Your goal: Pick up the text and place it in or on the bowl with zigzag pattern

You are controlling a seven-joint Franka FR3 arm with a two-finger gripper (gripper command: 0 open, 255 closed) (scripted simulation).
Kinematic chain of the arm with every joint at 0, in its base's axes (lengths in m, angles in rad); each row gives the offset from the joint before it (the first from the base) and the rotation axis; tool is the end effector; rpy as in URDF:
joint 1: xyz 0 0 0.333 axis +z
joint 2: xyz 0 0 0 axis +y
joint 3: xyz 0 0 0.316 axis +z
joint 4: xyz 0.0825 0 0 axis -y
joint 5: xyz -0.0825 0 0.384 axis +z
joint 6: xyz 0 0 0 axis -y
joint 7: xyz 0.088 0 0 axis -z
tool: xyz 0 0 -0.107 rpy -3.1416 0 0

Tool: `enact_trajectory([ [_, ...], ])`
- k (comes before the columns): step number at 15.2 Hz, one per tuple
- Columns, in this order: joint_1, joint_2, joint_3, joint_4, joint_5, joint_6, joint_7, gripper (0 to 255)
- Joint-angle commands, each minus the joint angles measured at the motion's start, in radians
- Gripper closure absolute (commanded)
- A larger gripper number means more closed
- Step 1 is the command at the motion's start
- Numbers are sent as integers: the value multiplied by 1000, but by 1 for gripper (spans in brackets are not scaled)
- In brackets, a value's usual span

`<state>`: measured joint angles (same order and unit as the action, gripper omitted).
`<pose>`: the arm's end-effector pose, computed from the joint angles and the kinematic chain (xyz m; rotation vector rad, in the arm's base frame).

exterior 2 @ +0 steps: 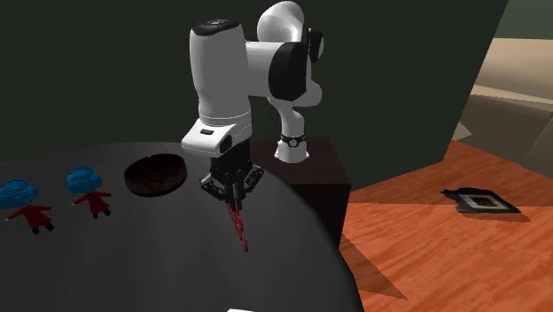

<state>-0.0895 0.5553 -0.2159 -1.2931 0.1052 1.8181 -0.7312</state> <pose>0.6912 -0.1738 0.4288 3.0680 0.6694 -0.0338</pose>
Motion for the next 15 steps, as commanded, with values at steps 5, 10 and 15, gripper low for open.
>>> enact_trajectory([
  [5, -4, -3, -1, 71, -2, -74, 2, 255],
  [10, -10, 3, -2, 149, -1, -145, 4, 255],
  [15, -19, 20, -2, 245, 1, -224, 6, 255],
])
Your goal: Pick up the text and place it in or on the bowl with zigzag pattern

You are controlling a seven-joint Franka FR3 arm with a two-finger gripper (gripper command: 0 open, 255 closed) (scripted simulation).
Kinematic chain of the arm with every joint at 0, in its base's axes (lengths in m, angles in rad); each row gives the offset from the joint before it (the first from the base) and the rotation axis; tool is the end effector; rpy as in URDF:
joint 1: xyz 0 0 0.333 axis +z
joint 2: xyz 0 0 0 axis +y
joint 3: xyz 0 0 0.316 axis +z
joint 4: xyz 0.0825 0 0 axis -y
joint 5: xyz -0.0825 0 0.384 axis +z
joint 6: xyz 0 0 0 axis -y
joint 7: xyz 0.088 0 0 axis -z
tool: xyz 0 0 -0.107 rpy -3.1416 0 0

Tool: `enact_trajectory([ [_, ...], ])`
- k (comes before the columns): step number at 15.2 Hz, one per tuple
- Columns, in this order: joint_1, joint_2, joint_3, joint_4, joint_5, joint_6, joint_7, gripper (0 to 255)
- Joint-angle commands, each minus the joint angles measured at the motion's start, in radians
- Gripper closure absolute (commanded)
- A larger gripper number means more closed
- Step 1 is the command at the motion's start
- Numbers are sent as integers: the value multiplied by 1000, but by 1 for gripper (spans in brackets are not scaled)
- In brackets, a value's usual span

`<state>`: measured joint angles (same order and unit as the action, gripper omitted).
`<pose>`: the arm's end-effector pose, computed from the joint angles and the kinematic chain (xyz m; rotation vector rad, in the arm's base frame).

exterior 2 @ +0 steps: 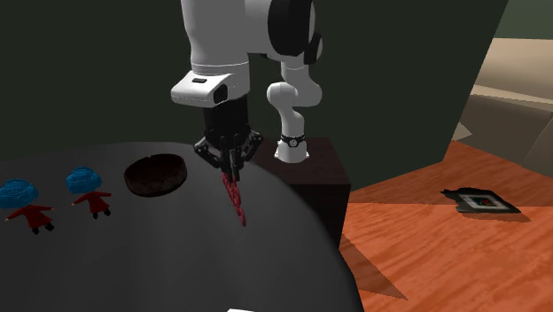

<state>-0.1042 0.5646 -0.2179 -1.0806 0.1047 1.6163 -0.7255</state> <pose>0.6902 -0.1730 0.5058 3.0679 0.6694 -0.0330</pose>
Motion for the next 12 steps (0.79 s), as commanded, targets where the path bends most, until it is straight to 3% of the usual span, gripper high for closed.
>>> enact_trajectory([
  [1, -6, 16, 0, 55, 2, -39, 0, 255],
  [8, -29, 79, 4, 258, 12, -178, 4, 255],
  [12, -56, 166, 11, 462, 25, -295, 10, 255],
])
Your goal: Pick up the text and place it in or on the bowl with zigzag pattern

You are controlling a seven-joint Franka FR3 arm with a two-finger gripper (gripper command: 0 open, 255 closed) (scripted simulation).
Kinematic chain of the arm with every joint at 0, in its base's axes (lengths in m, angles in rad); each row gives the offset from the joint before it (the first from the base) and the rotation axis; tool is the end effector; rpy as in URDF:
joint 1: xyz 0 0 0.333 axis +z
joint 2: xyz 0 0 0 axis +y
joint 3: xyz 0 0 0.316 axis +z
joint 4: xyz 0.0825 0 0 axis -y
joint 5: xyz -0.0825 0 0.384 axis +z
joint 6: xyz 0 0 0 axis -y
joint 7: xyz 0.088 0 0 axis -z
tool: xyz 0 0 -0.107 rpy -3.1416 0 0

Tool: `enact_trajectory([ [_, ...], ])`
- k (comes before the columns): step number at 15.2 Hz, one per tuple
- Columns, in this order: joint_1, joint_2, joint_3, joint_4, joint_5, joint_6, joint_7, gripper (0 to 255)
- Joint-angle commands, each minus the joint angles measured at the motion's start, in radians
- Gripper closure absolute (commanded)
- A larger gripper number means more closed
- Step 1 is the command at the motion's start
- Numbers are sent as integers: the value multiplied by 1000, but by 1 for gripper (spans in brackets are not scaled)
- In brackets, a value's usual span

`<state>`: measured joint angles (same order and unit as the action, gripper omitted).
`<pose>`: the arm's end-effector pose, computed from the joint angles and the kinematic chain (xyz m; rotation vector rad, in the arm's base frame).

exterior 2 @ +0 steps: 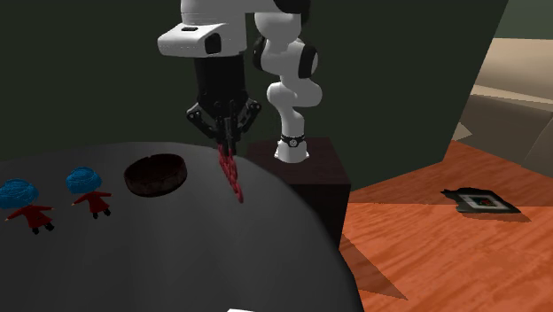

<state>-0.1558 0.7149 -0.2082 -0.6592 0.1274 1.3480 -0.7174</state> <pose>0.6924 -0.1743 0.5686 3.0678 0.6691 -0.0322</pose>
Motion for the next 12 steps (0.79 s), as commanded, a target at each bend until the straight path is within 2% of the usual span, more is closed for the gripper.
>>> enact_trajectory([
  [1, -10, -28, -5, -30, -2, 0, -18, 255],
  [3, -28, -87, -15, -119, -7, 30, -57, 255],
  [6, -64, -142, -29, -193, -11, 49, -115, 255],
  [12, -151, -192, -58, -239, -9, 45, -232, 255],
])
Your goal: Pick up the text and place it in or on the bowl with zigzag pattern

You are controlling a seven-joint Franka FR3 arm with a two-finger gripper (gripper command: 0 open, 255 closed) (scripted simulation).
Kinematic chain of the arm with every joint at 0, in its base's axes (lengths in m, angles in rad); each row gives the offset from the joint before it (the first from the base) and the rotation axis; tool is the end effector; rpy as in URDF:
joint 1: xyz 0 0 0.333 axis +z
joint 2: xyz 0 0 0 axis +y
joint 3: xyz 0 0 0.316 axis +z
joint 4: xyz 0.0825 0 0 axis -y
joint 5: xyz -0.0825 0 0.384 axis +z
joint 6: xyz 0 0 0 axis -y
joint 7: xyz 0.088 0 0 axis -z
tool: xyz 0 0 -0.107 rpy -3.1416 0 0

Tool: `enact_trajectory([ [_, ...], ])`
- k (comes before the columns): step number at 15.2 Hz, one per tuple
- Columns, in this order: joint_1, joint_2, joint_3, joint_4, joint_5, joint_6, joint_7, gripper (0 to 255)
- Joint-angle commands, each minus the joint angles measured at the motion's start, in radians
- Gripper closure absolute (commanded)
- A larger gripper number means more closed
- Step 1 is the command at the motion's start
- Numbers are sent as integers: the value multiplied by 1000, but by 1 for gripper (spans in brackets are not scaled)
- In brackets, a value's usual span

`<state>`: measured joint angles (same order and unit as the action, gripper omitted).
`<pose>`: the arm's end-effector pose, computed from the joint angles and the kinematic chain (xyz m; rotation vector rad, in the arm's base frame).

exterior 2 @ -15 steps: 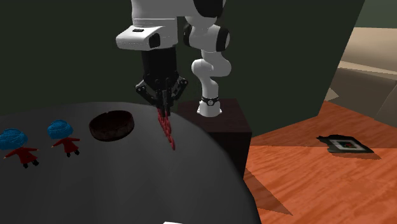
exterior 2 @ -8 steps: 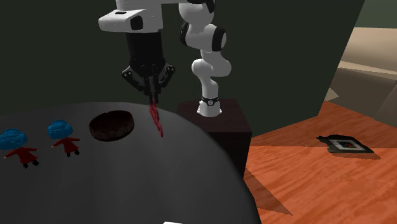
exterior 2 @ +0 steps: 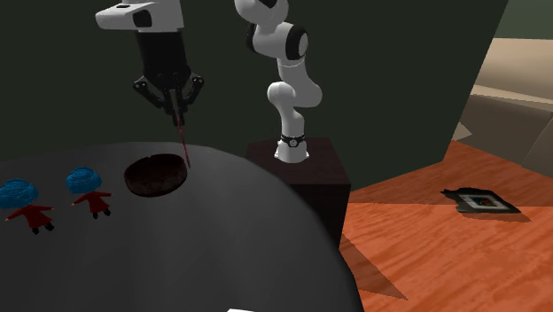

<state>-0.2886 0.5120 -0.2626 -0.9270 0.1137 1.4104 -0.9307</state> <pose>0.6120 -0.2945 0.5977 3.0682 0.6674 -0.0333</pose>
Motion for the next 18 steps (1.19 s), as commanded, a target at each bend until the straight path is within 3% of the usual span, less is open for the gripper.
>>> enact_trajectory([
  [1, -35, 9, -8, 31, 6, -22, -39, 255],
  [8, -171, 51, -34, 142, 30, -91, -178, 255],
  [10, -222, 91, -38, 222, 43, -132, -216, 255],
  [12, -287, 169, -34, 374, 64, -203, -245, 255],
  [14, -248, 83, -45, 189, 44, -107, -253, 255],
  [18, -214, 12, -52, 10, 25, -1, -256, 255],
])
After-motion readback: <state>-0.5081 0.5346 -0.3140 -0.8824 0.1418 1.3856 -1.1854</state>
